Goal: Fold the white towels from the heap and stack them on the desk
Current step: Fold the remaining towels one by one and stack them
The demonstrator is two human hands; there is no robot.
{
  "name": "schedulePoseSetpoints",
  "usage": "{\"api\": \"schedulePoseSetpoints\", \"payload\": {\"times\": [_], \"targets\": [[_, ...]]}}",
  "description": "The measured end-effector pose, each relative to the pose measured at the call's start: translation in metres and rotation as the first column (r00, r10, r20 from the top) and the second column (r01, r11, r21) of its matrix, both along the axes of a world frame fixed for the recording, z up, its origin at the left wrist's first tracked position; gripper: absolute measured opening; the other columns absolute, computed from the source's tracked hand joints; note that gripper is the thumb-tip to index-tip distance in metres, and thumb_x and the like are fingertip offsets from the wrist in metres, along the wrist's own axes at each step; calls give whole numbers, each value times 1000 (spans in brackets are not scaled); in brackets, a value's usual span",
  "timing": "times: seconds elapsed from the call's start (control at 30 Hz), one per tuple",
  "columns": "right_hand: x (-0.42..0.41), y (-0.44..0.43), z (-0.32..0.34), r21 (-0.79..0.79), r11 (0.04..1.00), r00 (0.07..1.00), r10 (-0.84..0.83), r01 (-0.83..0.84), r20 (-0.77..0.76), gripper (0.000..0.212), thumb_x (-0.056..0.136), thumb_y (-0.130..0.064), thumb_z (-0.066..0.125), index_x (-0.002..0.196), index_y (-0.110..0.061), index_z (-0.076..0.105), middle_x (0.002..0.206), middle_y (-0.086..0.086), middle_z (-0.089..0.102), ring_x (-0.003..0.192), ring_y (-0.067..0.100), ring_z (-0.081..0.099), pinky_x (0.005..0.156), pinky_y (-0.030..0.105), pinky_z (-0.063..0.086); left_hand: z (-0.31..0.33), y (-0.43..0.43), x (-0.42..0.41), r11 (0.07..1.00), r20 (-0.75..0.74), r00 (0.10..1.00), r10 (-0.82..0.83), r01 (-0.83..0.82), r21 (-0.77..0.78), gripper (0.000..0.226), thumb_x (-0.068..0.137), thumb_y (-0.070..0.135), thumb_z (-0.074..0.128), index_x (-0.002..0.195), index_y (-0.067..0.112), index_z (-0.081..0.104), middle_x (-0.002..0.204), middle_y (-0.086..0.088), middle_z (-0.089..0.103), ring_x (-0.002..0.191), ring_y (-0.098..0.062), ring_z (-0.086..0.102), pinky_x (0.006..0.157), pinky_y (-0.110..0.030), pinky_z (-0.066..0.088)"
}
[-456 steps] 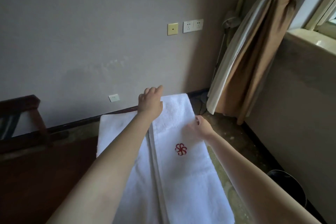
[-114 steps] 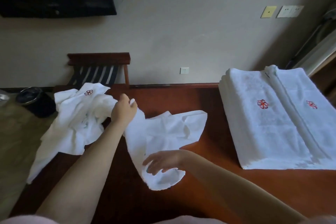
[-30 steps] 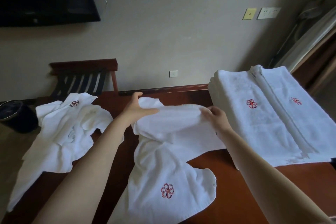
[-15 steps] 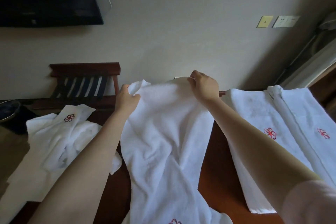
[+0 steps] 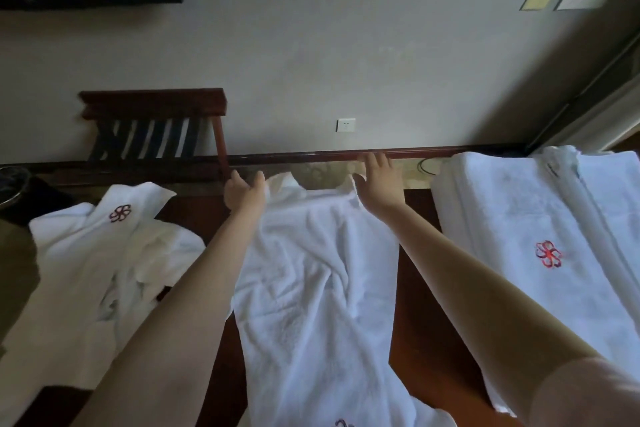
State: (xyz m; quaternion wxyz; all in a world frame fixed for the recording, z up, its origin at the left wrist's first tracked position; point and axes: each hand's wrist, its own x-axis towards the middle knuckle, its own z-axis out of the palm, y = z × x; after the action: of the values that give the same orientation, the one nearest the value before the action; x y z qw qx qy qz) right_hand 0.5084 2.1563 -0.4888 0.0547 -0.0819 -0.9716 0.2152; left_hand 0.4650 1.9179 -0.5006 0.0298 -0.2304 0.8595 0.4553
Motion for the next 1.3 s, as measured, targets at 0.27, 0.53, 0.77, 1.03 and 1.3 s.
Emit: {"api": "schedulePoseSetpoints", "payload": {"times": [0.27, 0.53, 0.77, 1.03, 1.3], "targets": [[61, -9, -19, -420, 900, 942, 29, 122, 335, 14, 95, -18, 48, 90, -16, 61, 92, 7, 71, 76, 18, 66, 66, 30, 52, -23, 4, 55, 912, 202, 894, -400, 367, 182, 18, 96, 30, 48, 106, 17, 57, 99, -2, 65, 91, -18, 64, 72, -29, 47], [181, -6, -51, -257, 960, 845, 45, 111, 533, 19, 94, -27, 52, 100, -11, 61, 95, 6, 66, 70, 16, 58, 55, 25, 42, -54, -37, 165, 777, 377, 719, -584, 629, 4, 28, 95, 31, 51, 76, 12, 54, 78, -3, 62, 79, -22, 61, 72, -32, 48], [268, -11, -79, -60, 955, 767, -194, 290, 612, 29, 96, -21, 46, 118, -5, 51, 116, 14, 60, 97, 28, 57, 74, 30, 43, -64, -72, 247, 752, 589, 702, -399, 618, -227, 46, 78, 66, 53, 87, 20, 54, 83, 7, 59, 74, -13, 59, 64, -26, 47], [323, -24, -76, -494, 600, 603, 23, 630, 797, 28, 92, -23, 61, 100, 3, 66, 88, 13, 67, 73, 23, 64, 68, 27, 47, -77, -87, 327, 698, 707, 612, -355, 676, -234, 61, 82, 47, 63, 124, 5, 48, 105, -3, 60, 93, -20, 60, 74, -30, 49], [362, -37, -50, -786, 172, 716, 332, 594, 614, 27, 85, -26, 67, 100, -6, 76, 110, 16, 70, 99, 29, 69, 78, 34, 56, -71, -70, 371, 913, 431, 855, -288, 381, -145, 25, 98, 21, 37, 105, 3, 51, 101, -13, 55, 77, -21, 49, 66, -32, 38]]}}
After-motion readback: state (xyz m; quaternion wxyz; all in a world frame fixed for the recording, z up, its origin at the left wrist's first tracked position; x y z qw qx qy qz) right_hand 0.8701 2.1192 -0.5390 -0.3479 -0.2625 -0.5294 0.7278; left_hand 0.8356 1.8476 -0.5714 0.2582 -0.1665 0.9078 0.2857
